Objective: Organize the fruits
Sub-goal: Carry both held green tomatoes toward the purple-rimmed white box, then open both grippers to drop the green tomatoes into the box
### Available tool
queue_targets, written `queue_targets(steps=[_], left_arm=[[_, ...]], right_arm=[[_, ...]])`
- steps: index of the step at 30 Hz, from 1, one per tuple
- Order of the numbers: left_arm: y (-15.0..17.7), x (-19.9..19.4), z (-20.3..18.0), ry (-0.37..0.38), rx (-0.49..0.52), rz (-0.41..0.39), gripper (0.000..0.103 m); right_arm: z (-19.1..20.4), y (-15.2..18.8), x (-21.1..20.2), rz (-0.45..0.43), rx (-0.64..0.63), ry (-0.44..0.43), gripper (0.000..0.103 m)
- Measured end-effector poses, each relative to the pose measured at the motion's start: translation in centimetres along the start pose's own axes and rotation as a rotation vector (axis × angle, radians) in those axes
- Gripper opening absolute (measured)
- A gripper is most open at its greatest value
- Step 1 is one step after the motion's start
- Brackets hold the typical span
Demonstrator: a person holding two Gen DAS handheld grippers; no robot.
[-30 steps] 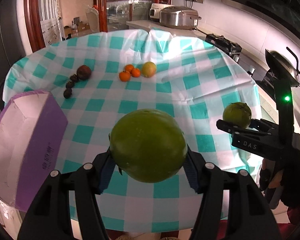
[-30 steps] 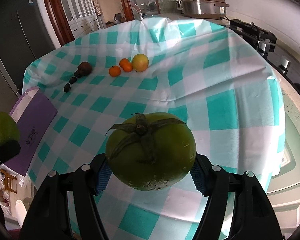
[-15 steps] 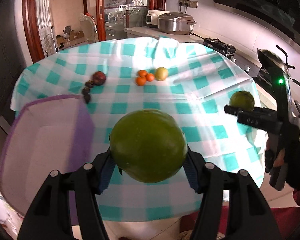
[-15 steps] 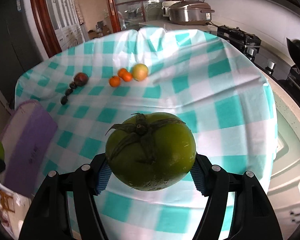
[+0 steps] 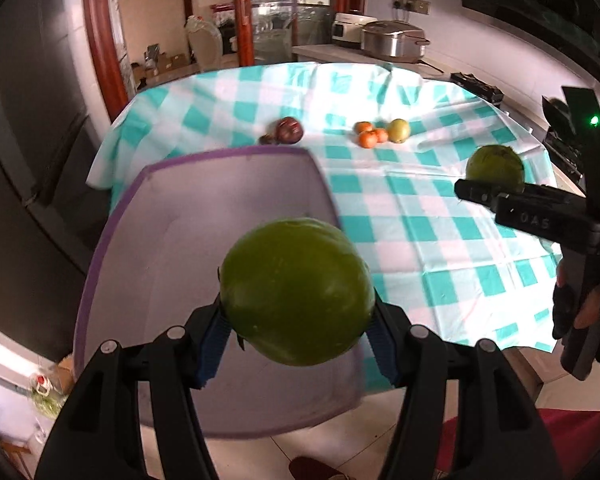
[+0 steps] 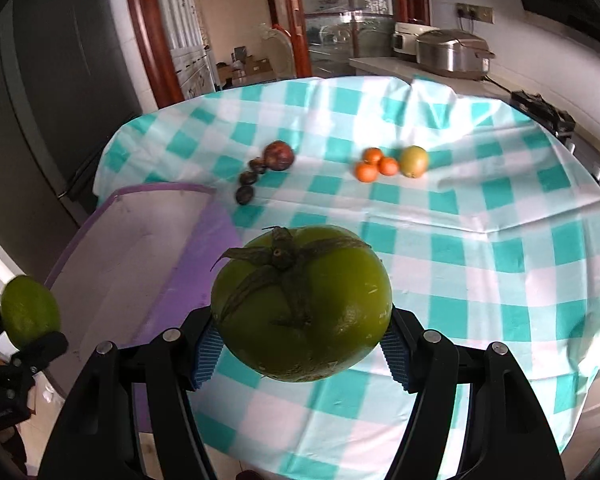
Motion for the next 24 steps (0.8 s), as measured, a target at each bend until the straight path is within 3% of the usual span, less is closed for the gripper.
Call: queue_targets(steps=[9,17,20,24], left_arm=[[1.9,2.1,5.7,-0.019,-0.153,0.050,0.061],[2.6,6.4,10.3,-0.092,-0.175,0.166,0.061],[2.2,8.8,12.4,-0.133,-0.178,0.236,0.061],[1.8,12.6,13.9,-0.142,-0.218,0.376,0.061]], right_arm=[[8.0,-2.0,0.6,0.029,-0.134,-0.051,0.067],[16.8,-3.3,7.4,0.108,-0.307,-0.167,0.067],[20.1,-3.5,11.9,0.198,-0.429,-0.169,0.066],[23.0,-3.0,18.0,0.398,-0.552,-0.151,0.066]])
Point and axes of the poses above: each gripper's, at about its wrist camera, not at the fingertips, and x roughly the way its jaws point, z to its left, y to its underside, the point moved 7 cm from there along x, roughly the way its jaws point, and after that the axes turned 3 degrees about -y, right-handed, at the moved point
